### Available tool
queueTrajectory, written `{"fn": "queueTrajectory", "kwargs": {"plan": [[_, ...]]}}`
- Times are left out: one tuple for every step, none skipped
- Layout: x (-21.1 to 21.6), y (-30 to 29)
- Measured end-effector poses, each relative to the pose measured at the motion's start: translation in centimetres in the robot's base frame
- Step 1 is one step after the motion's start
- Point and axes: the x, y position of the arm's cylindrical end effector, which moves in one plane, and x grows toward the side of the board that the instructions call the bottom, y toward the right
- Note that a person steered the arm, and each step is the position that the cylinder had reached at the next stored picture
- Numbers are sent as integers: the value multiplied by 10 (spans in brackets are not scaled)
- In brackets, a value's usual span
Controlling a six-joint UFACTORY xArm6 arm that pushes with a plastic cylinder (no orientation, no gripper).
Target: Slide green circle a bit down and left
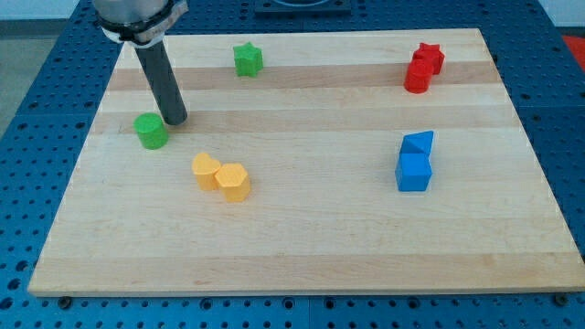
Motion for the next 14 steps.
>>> {"fn": "queueTrajectory", "kwargs": {"plan": [[9,0],[9,-7],[24,-10],[27,-10],[36,-8],[36,-9],[55,-9],[61,-9],[61,-16],[61,-24],[61,-27],[62,-29],[59,-33],[56,-34]]}}
